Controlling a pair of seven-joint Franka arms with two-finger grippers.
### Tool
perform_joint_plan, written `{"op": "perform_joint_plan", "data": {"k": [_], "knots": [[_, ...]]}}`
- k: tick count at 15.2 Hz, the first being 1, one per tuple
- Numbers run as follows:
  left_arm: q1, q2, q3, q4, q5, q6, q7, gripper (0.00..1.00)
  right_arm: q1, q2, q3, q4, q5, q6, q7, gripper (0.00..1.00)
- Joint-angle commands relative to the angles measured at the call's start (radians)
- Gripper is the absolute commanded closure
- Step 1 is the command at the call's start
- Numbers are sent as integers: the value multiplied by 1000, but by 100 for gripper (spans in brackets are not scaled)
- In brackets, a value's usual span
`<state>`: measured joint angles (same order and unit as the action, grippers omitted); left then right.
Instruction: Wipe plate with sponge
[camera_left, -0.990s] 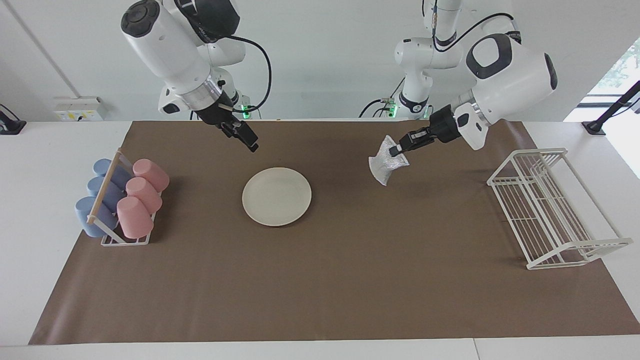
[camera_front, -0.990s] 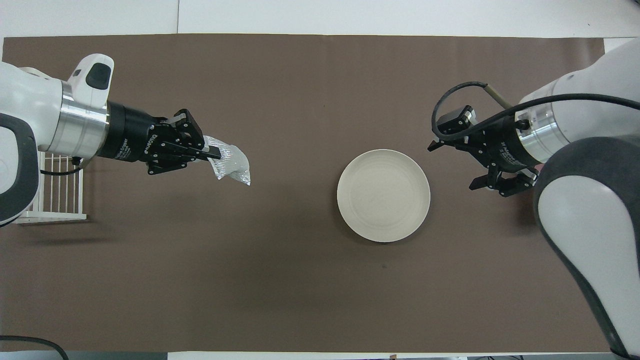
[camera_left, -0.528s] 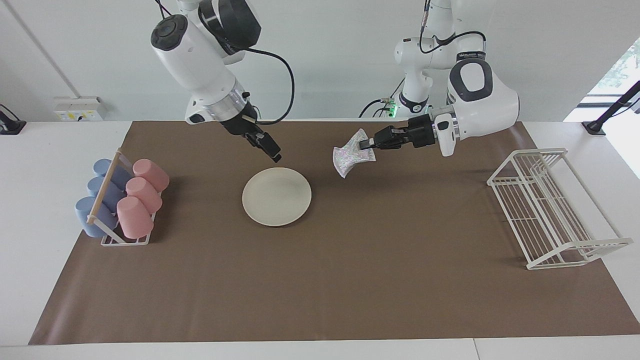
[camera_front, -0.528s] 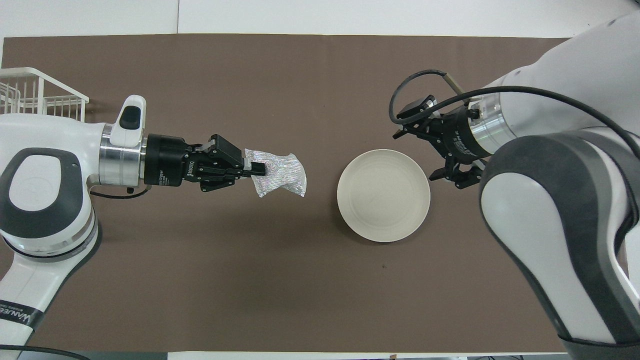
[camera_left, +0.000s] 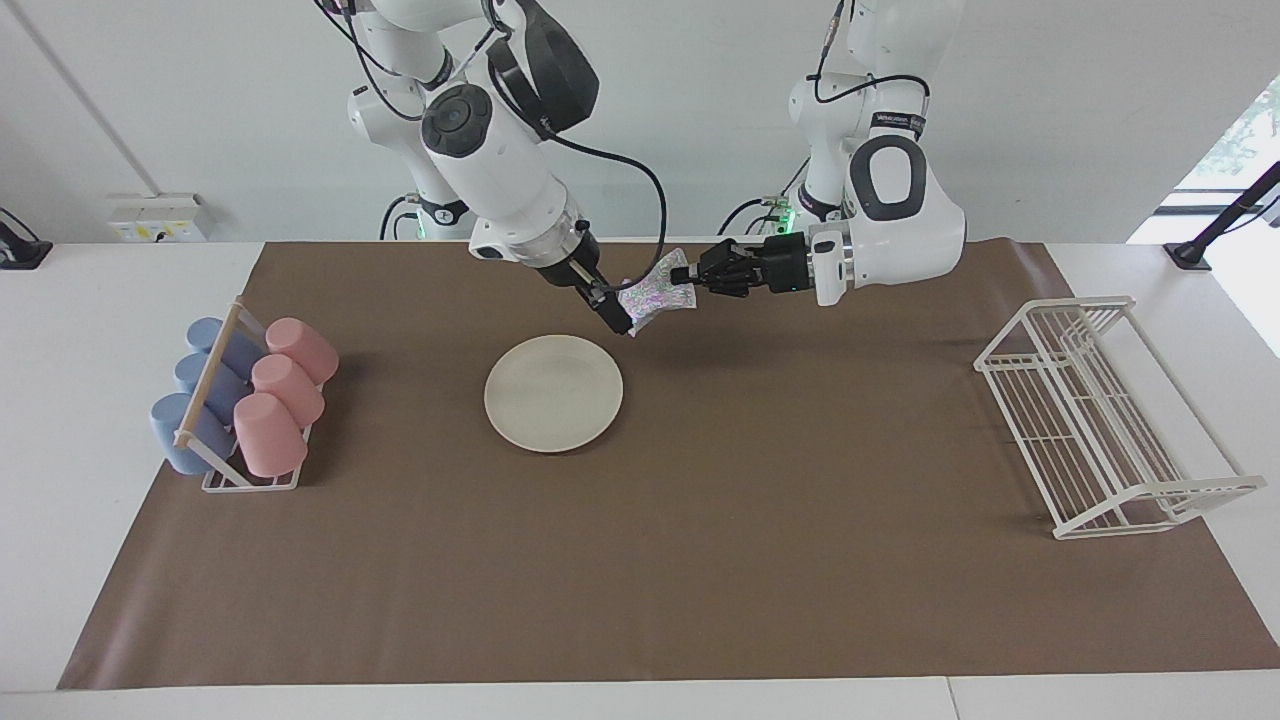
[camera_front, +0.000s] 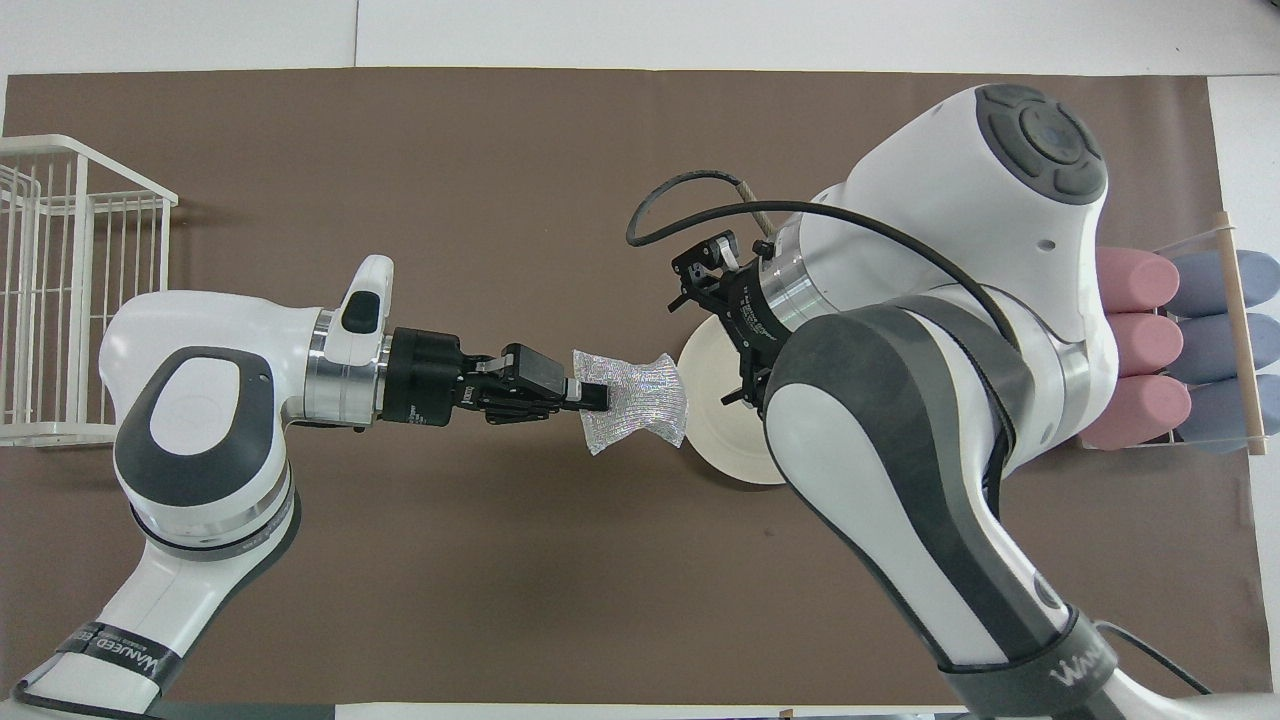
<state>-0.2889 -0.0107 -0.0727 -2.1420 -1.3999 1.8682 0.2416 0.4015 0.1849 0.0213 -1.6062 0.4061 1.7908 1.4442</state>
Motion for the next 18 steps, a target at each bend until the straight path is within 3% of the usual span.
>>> {"op": "perform_joint_plan", "data": {"k": [1,6,18], "knots": [[-22,-37,14,-38,-37,28,33,100,29,59,-3,34,-13,25,122,0],[-44,-37,14,-38,-60,54,41,100,66,30,-1,-43,-3,62,211,0],[-45,-38,14,-44,-60,54,41,100,91,-5,-3,-60,-16,-1,206,0]]}}
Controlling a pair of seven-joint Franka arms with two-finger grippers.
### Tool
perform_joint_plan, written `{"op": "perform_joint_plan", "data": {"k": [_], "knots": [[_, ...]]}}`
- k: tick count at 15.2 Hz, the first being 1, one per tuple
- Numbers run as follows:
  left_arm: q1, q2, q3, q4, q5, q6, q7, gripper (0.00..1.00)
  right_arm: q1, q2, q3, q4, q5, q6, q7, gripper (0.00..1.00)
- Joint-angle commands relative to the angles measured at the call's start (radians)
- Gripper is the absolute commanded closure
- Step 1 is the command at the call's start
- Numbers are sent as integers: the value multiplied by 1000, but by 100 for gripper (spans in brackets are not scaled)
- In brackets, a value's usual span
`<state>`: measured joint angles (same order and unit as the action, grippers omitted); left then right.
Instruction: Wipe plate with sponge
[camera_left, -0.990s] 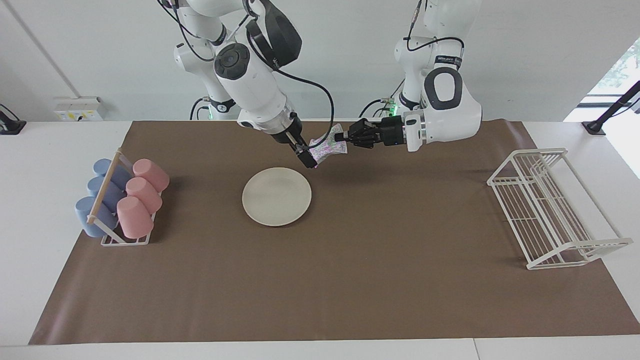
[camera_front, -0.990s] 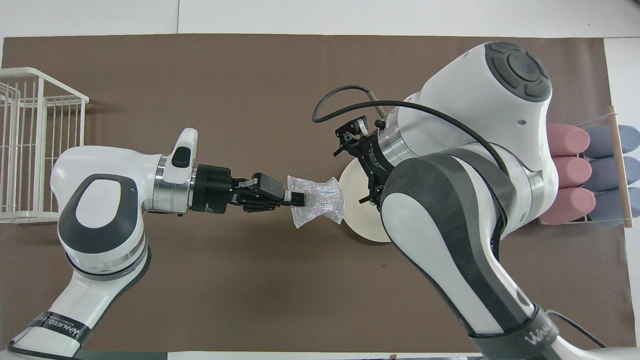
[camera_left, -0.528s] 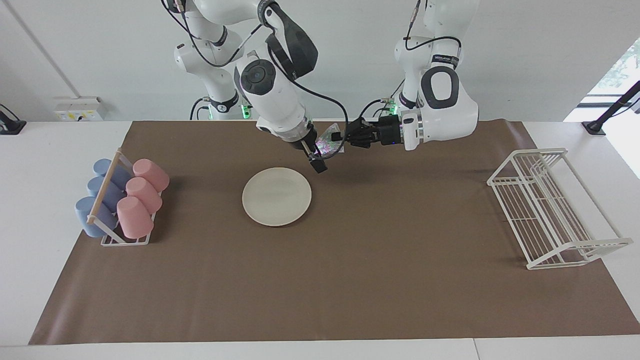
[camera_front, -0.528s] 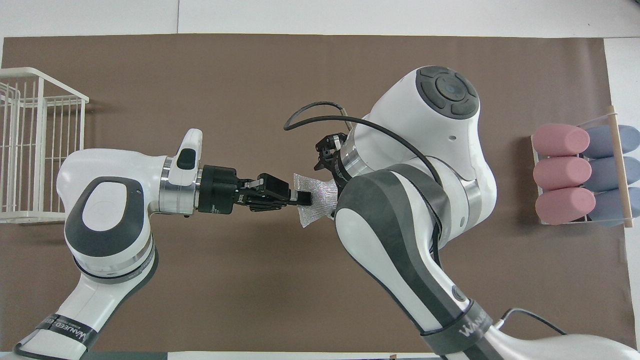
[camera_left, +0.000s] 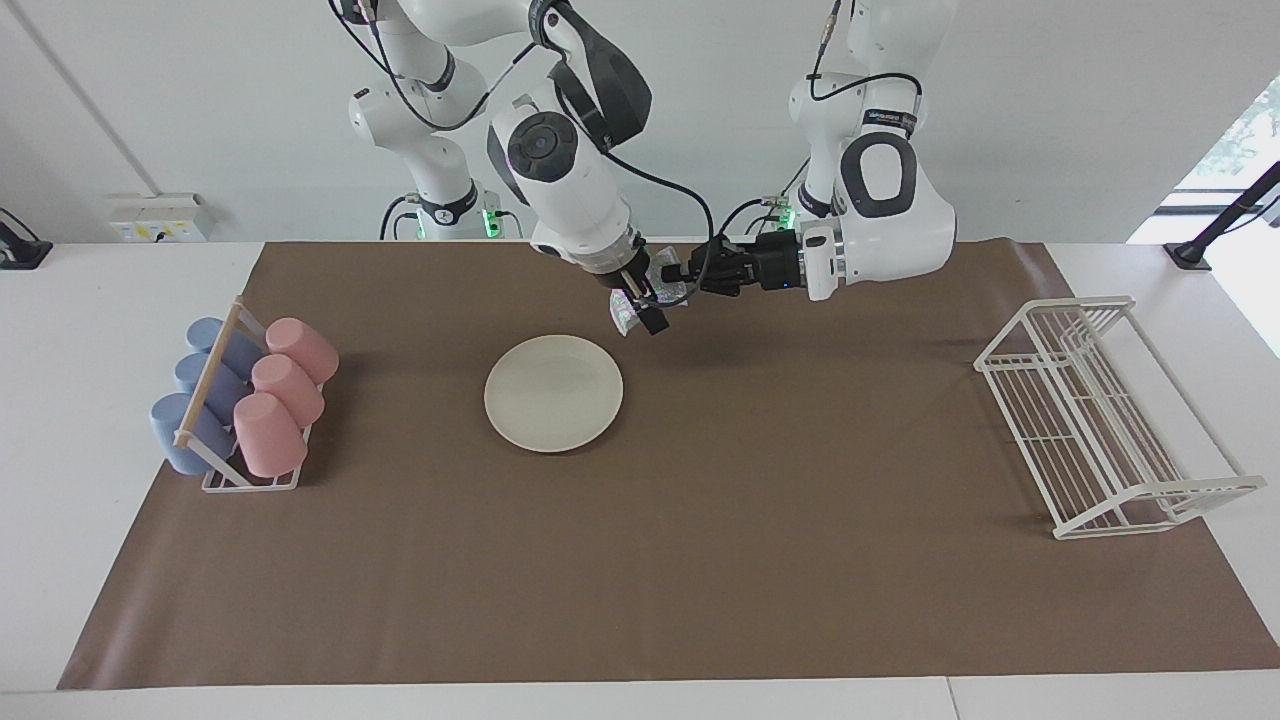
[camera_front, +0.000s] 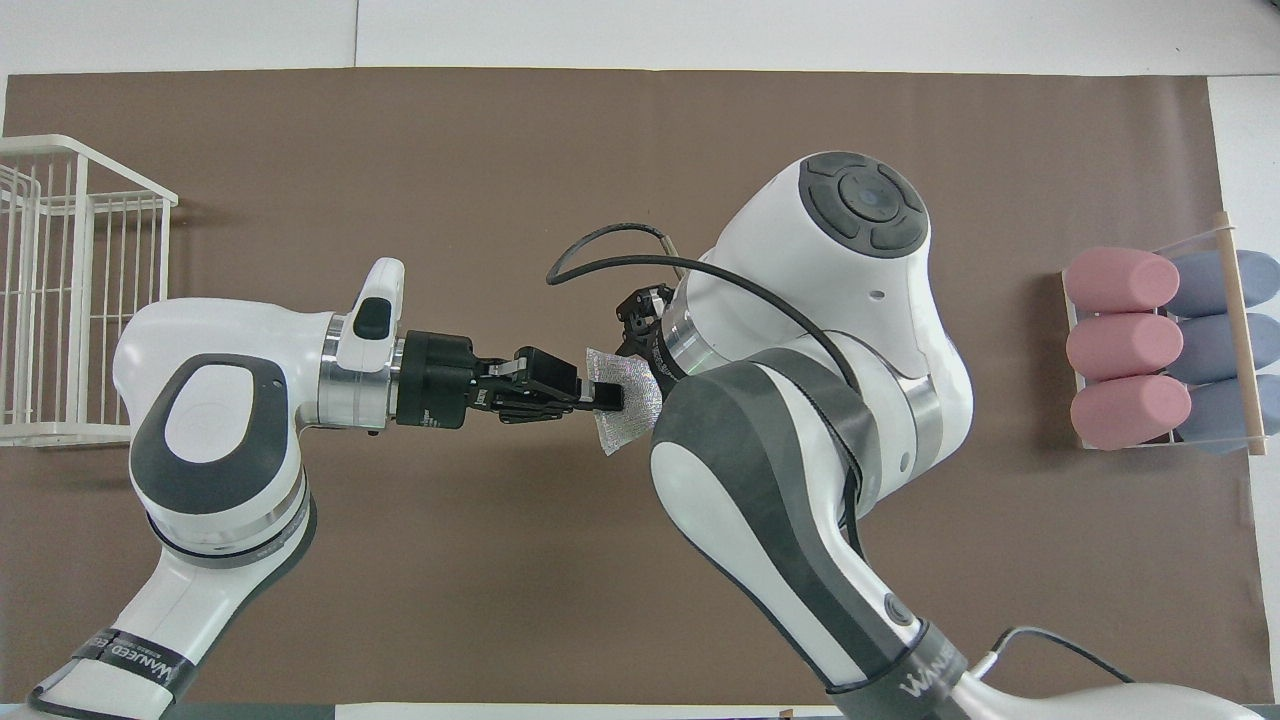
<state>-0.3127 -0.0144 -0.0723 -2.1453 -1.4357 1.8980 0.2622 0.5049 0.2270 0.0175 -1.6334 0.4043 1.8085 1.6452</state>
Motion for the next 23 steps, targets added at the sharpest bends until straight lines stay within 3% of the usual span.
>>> {"op": "perform_joint_plan", "data": {"k": [1,6,11,12,14,15,19,20,21,22,23], "knots": [[-22,-35,14,-41,-25,26,20,100,-12,-60,-1,-33,-16,-27,2,0],[-22,-36,16,-44,-25,18,20,100,-16,-89,-1,-72,-15,-21,-4,7],[-22,-36,16,-42,-25,18,20,100,-16,-97,-1,-91,-15,-15,-30,25],[-22,-36,16,-42,-23,15,20,100,-16,-95,-1,-88,-13,-14,-30,34],[-22,-36,16,-42,-23,16,20,100,-17,-95,-1,-89,-13,-3,-42,80],[-22,-36,16,-42,-23,15,20,100,-19,-94,-5,-88,-12,-2,-56,98],[-28,-36,16,-42,-22,15,19,100,-29,-94,-5,-91,-5,9,-77,100],[-37,-36,16,-42,-22,18,17,76,-28,-95,-5,-92,-7,11,-77,100],[-39,-38,16,-42,-20,23,11,25,-26,-95,-7,-92,-7,12,-79,100],[-42,-45,16,-42,-19,24,6,0,-29,-94,-7,-92,-10,12,-74,100],[-43,-45,16,-42,-19,24,6,0,-38,-95,-8,-98,-12,11,-76,100]]}}
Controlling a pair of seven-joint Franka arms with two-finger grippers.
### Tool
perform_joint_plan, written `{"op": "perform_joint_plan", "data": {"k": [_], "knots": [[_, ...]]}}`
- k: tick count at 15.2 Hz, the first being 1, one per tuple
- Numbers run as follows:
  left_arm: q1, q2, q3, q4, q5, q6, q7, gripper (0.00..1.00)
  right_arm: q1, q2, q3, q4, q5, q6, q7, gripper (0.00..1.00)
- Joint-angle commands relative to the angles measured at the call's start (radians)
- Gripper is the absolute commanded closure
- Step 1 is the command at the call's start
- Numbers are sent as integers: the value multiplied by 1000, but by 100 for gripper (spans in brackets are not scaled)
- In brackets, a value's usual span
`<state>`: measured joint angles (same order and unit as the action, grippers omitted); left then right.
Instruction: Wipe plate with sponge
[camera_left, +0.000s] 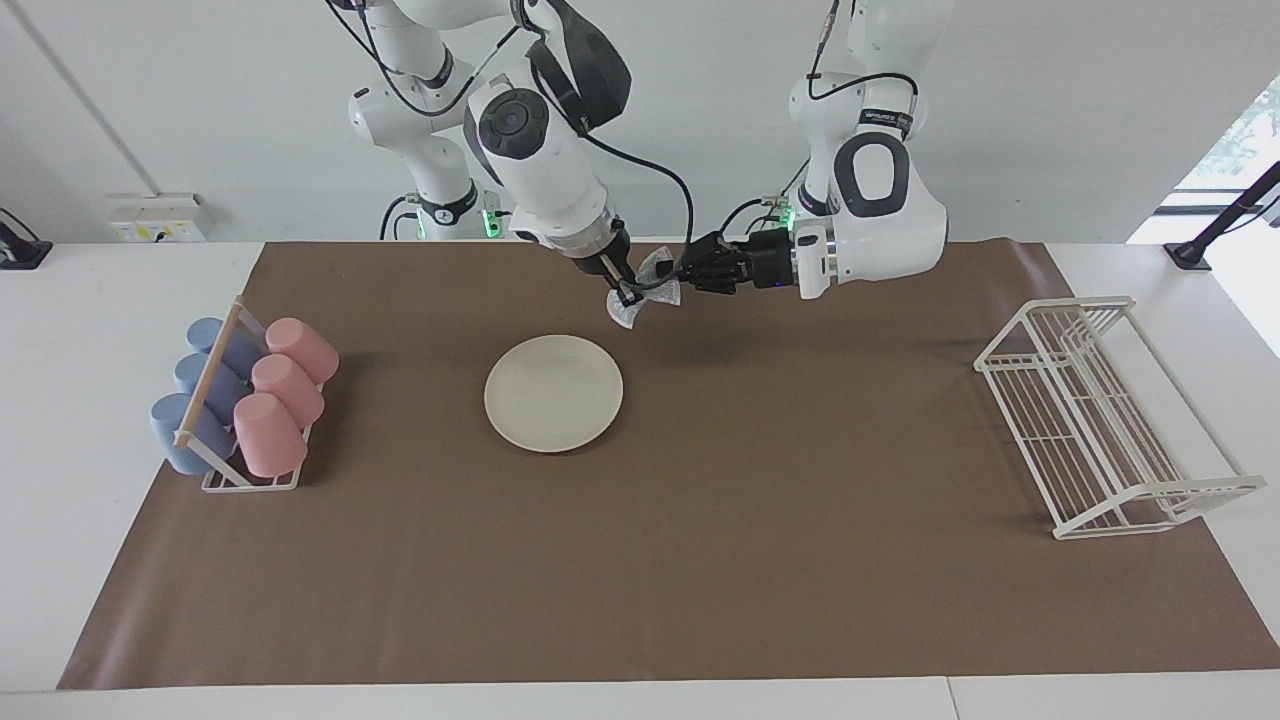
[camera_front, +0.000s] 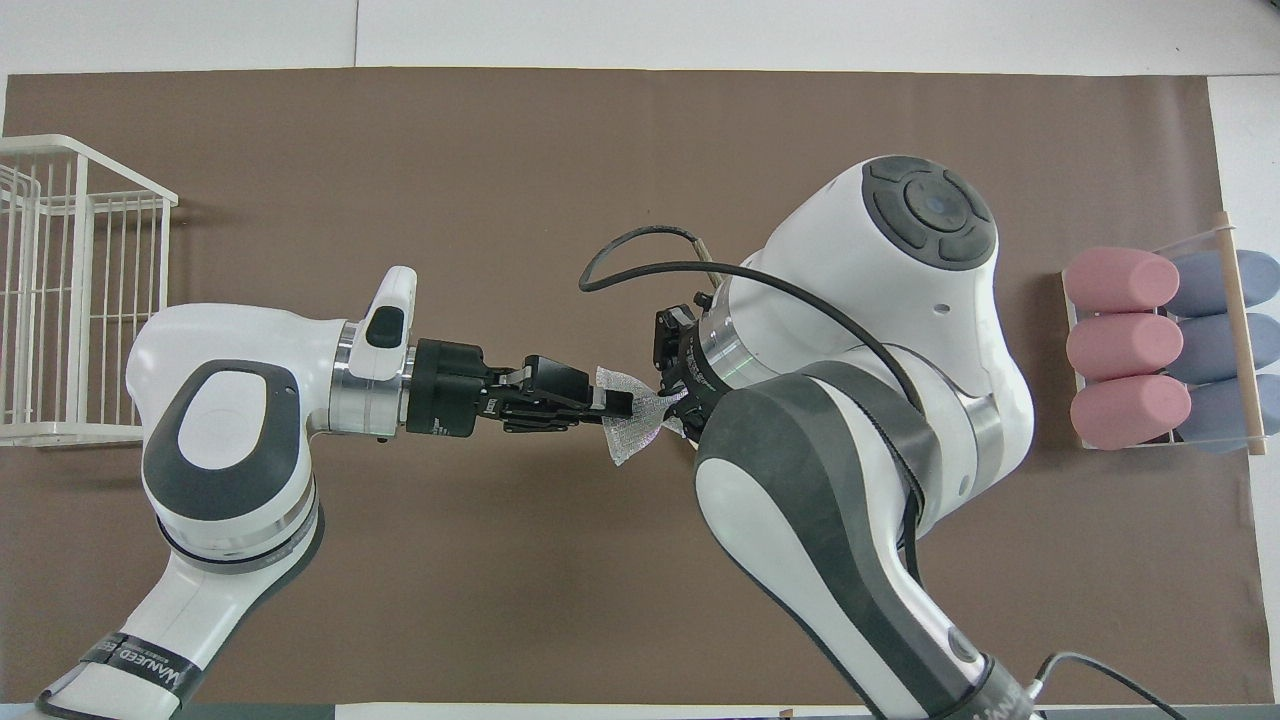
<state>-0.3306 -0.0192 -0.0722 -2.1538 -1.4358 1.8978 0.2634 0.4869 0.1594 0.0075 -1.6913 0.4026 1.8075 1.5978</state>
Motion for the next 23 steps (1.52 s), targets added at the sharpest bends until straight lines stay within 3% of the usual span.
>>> {"op": "perform_joint_plan", "data": {"k": [1,4,7,10,13,15,19,23], "knots": [[-25,-41,15,-34,-17,24,4,0,-31,-27,0,-51,-13,15,-35,100],[-21,-41,18,-34,-11,27,2,0,-37,-32,0,-62,-121,12,-30,100],[-11,-39,18,-34,12,30,5,0,-70,-37,-1,-140,-139,15,-54,100],[8,-39,22,-32,112,50,-15,0,-68,-47,-1,-183,-152,36,-87,100],[47,-38,22,-32,195,47,-19,0,-125,-51,0,-272,-151,201,-146,100],[54,-36,22,-32,259,47,-32,0,-128,-46,0,-387,-151,353,-253,100],[82,-34,22,-24,365,41,-46,0,-84,99,3,-395,-151,537,-256,100],[97,-31,22,-21,454,43,-46,0,-76,106,2,-393,-151,510,-251,100]]}}
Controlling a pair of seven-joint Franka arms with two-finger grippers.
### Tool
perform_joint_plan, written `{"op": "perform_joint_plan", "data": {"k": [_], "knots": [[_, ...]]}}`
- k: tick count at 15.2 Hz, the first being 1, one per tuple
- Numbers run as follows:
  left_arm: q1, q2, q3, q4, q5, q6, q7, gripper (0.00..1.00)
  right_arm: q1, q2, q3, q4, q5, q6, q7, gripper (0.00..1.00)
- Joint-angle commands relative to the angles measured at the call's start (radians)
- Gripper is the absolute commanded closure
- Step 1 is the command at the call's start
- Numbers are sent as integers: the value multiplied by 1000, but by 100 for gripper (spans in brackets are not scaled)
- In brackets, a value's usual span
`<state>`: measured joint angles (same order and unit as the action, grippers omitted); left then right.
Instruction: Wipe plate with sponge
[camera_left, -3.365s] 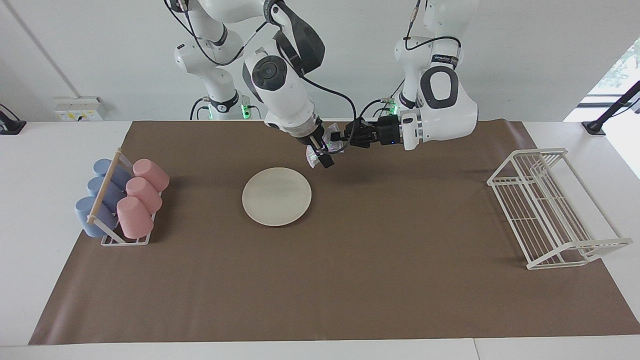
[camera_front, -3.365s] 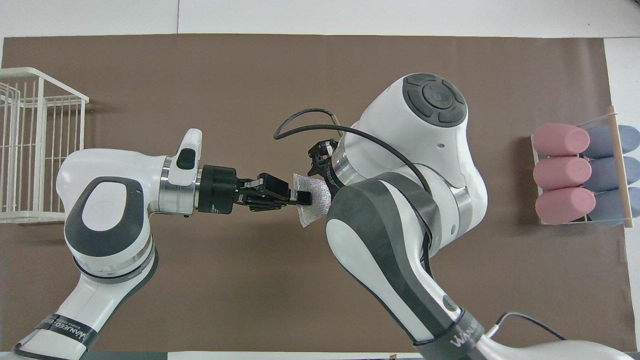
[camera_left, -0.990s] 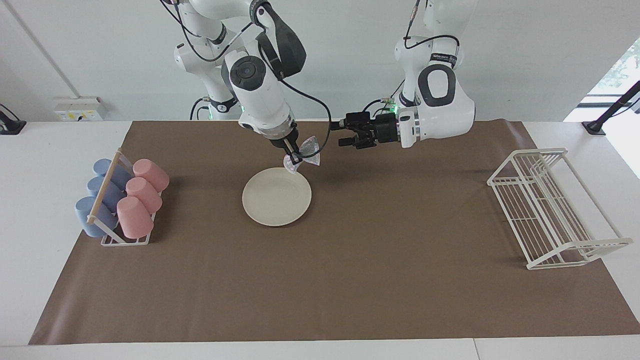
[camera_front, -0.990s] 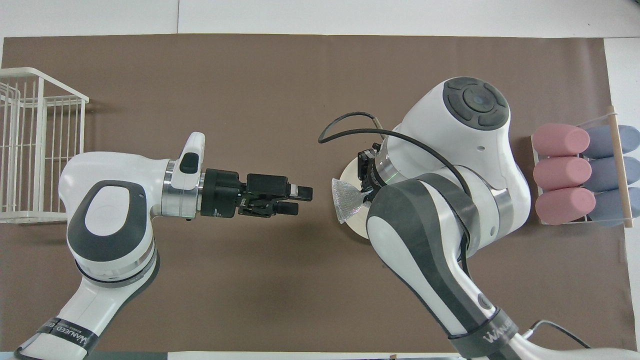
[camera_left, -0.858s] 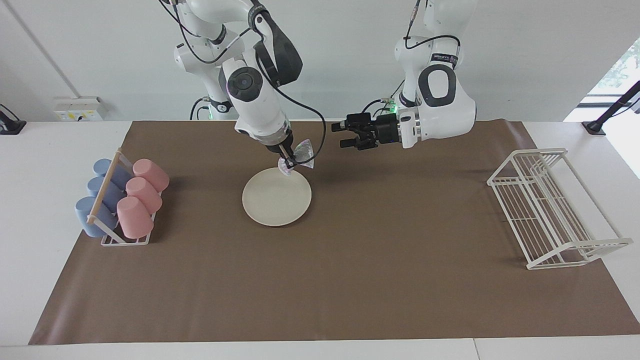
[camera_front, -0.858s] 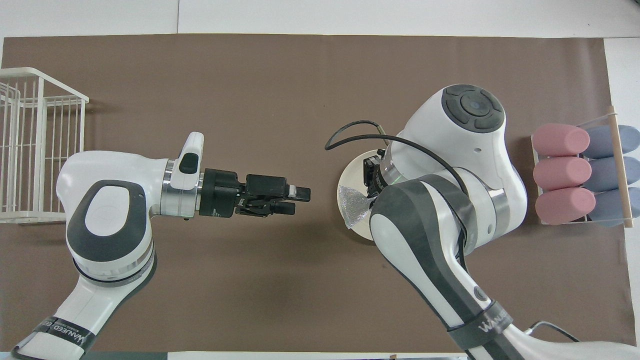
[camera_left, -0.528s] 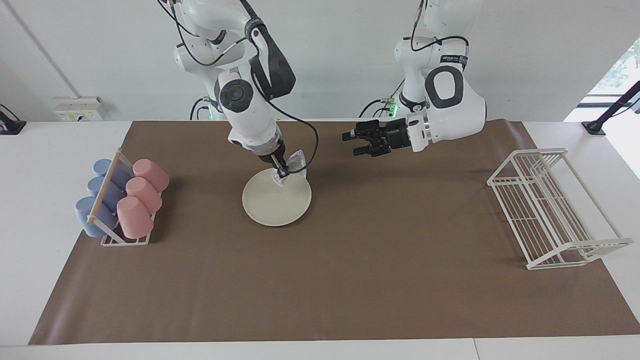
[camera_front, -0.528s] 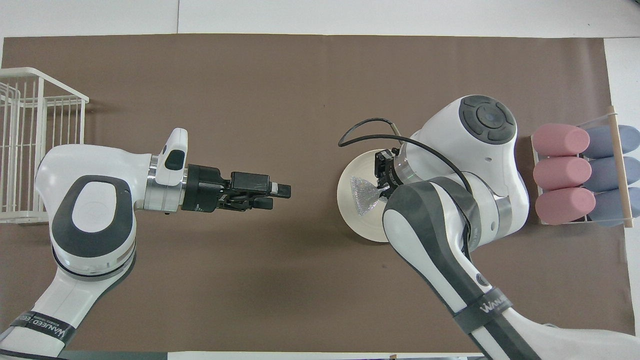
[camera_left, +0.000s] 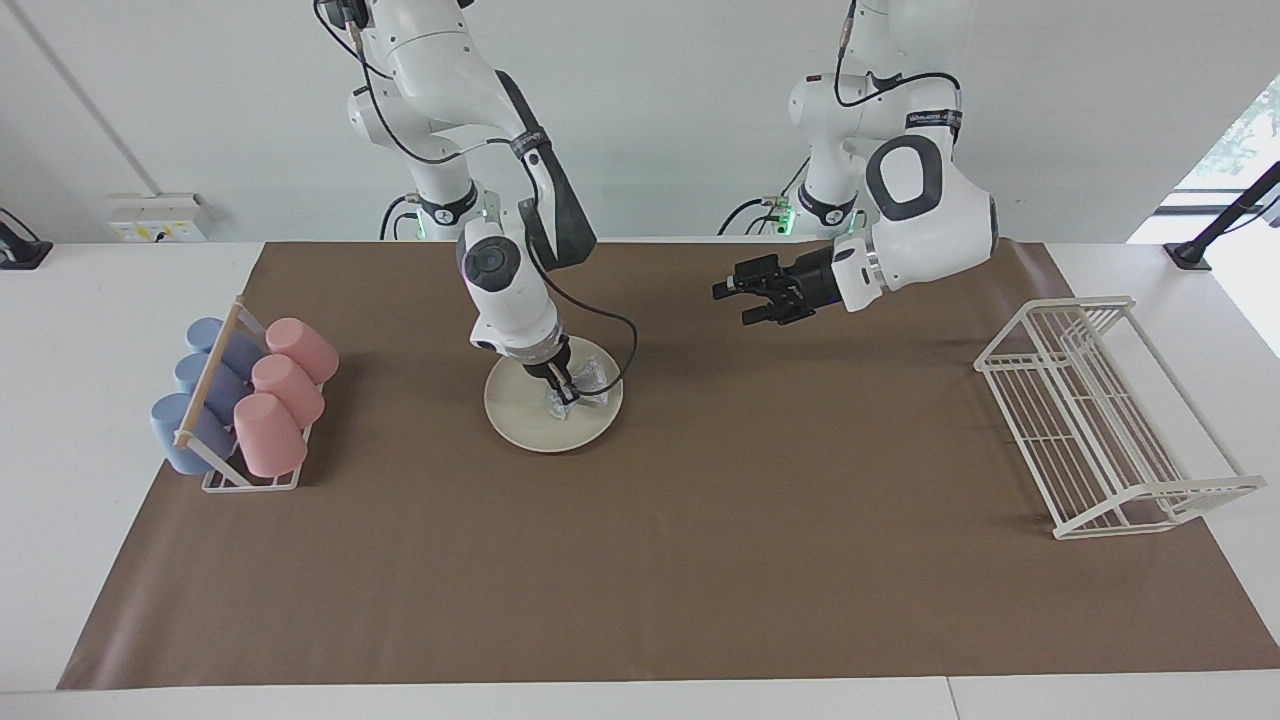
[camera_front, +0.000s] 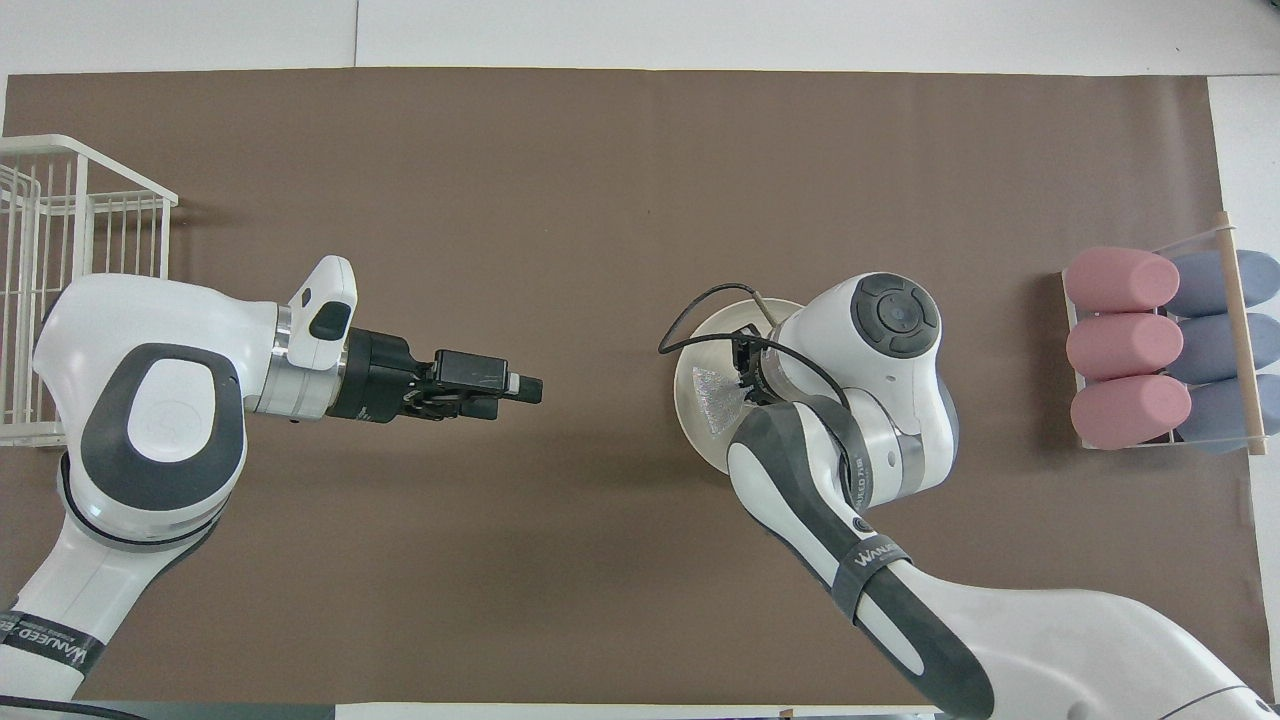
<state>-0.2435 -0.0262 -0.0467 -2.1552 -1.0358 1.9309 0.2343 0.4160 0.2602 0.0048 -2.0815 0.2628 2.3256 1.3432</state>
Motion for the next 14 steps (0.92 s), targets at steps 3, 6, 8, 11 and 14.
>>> {"op": "perform_joint_plan", "data": {"k": [3,6,8,11,14], "knots": [[10,-23,-2,-18,79,14,-21,0,-32,5,1,-5,-11,-8,-85,100],[10,-23,-2,-18,80,17,-27,0,-101,5,1,-12,-13,-18,-217,100],[10,-21,-2,-18,80,17,-27,0,-120,5,0,-12,-19,-19,-252,100],[12,-21,-1,-18,80,16,-29,0,-109,5,3,-12,-19,-17,-230,100],[12,-21,-1,-15,118,16,-41,0,-51,2,6,-14,-19,-9,-133,100]]}}
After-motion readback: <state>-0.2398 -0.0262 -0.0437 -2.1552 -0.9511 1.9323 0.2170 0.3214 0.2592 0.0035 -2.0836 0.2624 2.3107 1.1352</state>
